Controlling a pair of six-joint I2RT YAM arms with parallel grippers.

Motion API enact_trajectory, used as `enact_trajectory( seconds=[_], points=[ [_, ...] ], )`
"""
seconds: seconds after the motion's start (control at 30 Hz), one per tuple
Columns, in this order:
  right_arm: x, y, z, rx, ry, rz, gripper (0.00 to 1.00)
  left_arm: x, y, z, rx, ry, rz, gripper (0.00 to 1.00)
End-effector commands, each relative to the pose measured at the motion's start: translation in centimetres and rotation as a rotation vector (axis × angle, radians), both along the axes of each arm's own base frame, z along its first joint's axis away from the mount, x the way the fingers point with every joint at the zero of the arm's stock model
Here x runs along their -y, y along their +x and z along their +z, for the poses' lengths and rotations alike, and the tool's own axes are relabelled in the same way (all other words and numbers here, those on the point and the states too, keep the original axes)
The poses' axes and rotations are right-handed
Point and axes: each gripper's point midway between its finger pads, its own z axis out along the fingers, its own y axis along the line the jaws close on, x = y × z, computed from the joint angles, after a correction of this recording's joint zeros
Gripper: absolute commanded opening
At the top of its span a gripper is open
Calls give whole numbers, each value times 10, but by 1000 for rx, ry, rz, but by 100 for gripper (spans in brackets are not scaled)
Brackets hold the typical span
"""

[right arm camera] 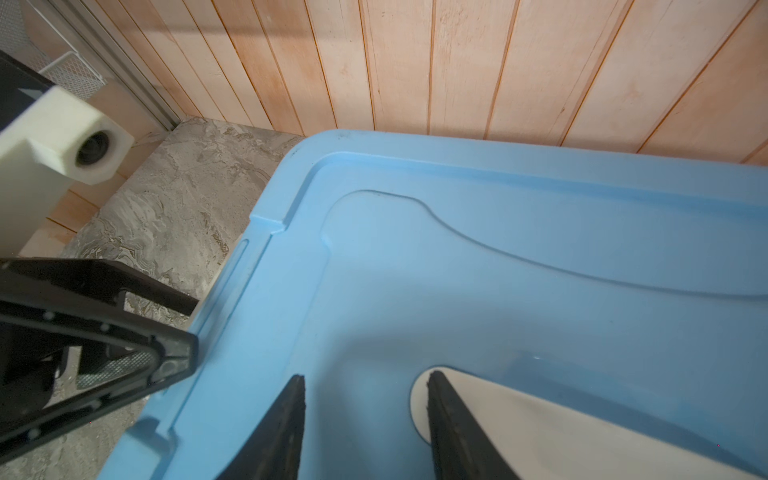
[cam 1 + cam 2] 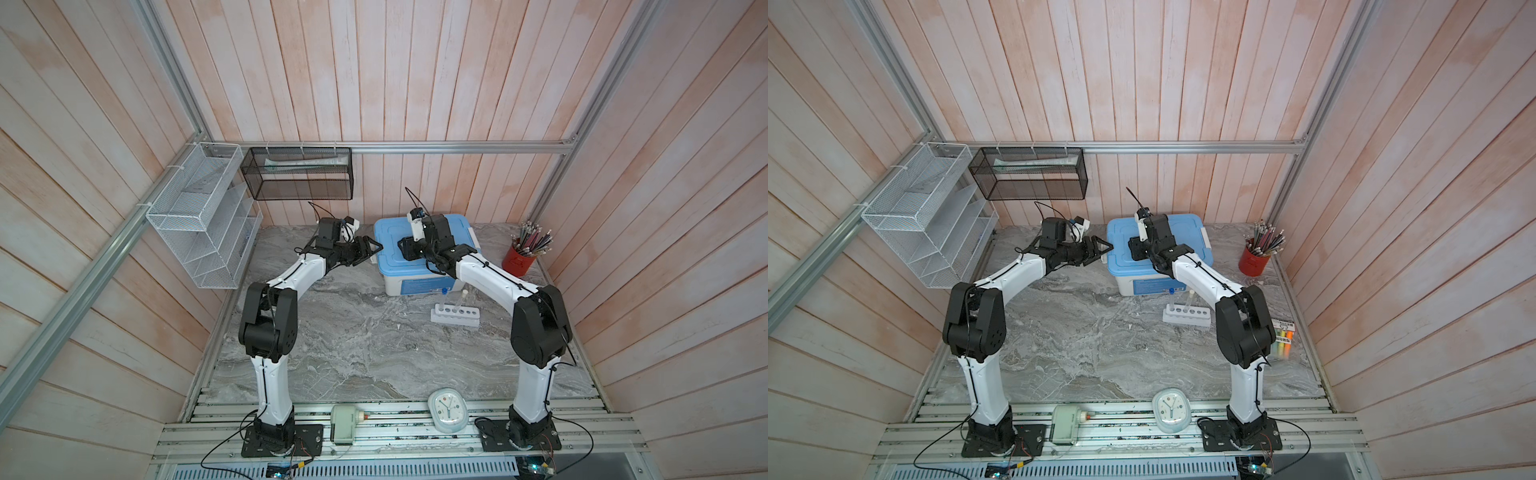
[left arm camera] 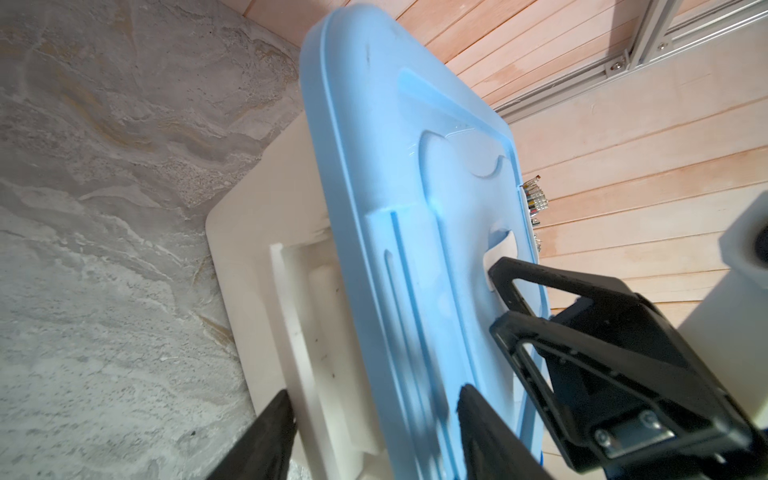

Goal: Organize the chemistry lab equipment

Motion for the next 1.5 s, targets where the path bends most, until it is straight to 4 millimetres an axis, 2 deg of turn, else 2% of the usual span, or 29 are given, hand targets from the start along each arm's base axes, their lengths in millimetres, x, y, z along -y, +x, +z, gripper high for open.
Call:
enact_trajectory(
  seconds=[0.0, 0.37, 0.57, 0.93, 1.47],
  points=[
    [12, -25, -59, -186, -87, -13, 49, 9, 7, 18, 87, 38, -20, 63],
    [7, -27, -66, -203, -64, -7, 49, 13, 7, 25, 128, 232, 18, 63],
    [3, -26, -65, -205, -46, 0, 49, 12, 3, 29, 145, 283, 28, 63],
    [0, -27, -62, -204, -30, 5, 49, 14, 0, 39, 166, 297, 33, 62],
    [-1, -29, -65, -209, -19, 8, 49, 17, 0, 47, 183, 343, 38, 54]
  ],
)
